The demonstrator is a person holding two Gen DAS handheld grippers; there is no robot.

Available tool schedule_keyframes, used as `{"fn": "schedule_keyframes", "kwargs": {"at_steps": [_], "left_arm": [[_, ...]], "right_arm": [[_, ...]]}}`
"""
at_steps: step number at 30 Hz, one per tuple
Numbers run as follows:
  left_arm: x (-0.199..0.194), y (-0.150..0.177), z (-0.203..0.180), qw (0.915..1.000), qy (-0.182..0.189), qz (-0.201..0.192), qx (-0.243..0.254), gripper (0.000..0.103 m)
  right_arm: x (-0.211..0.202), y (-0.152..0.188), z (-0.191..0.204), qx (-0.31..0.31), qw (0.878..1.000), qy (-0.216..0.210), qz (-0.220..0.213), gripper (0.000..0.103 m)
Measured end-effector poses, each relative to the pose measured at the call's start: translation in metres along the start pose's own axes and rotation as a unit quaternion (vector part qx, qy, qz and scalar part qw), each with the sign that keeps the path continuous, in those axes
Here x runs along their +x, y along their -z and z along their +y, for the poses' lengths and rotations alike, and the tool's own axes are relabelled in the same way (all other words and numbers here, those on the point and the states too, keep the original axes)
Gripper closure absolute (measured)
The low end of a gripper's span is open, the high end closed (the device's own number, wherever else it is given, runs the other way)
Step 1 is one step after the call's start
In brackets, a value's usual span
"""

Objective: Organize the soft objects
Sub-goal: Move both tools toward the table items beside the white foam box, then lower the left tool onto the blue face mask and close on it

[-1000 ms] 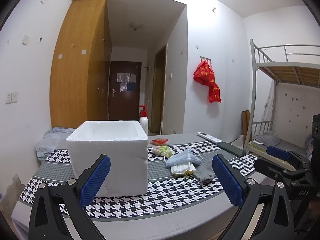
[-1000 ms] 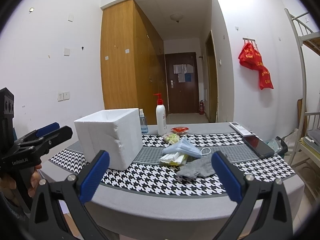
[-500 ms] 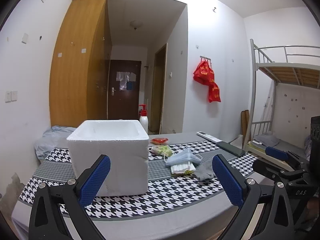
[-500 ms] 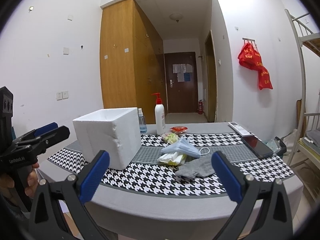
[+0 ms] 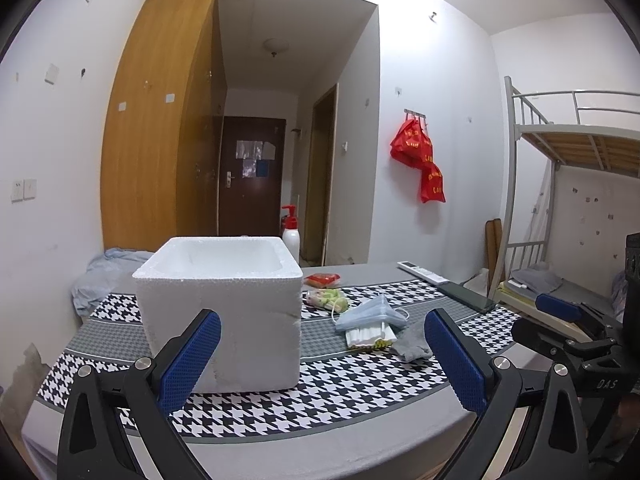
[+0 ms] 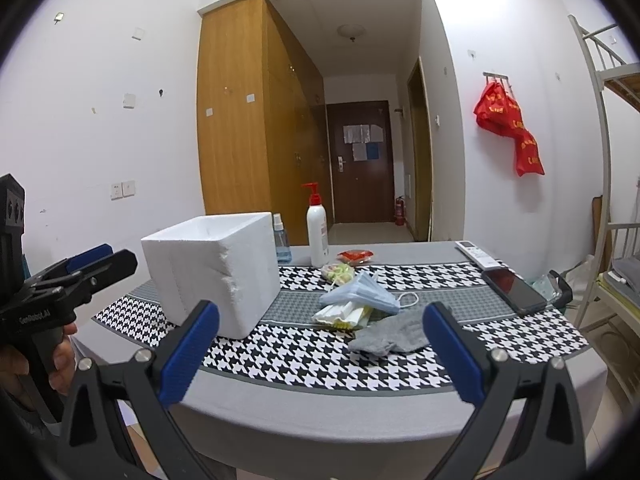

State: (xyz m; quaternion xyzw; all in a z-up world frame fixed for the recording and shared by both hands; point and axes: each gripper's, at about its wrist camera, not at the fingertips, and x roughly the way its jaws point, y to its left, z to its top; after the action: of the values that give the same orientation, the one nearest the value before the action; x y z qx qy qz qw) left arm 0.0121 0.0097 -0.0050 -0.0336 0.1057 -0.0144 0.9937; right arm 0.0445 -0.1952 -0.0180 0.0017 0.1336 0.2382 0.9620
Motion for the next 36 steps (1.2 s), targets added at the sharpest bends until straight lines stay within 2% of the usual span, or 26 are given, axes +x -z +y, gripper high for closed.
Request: {"fn": "schedule_keyframes", "kwargs": {"at_steps": [17,24,31,36], "left_arm": [[0.02,-0.01,0.001,0.9998,0.014,0.009,0.006,0.001],[0.04,-0.017,0.003,0.9995,0.029,0.015,0.0,0.001],[0.057,-0.023,-0.009,0.999,0.034,0.023,0.016,0.001],[0.072,-0.027,-0.017,0.9978,0.047,0.042,0.023,0.001]], "right_arm": [[0.018,-0.01,-0.011,0.009,1.0,0.011,0.004,0.0],[0.037,-0.012,-0.024,0.019,0.999,0.015,0.021,0.0],[0.051,-0.015,-0.032,0.015,0.999,0.018,0.034,0.0],[0.061,-0.019,-0.039,0.02,0.998,0.026,0.048,0.0]]}}
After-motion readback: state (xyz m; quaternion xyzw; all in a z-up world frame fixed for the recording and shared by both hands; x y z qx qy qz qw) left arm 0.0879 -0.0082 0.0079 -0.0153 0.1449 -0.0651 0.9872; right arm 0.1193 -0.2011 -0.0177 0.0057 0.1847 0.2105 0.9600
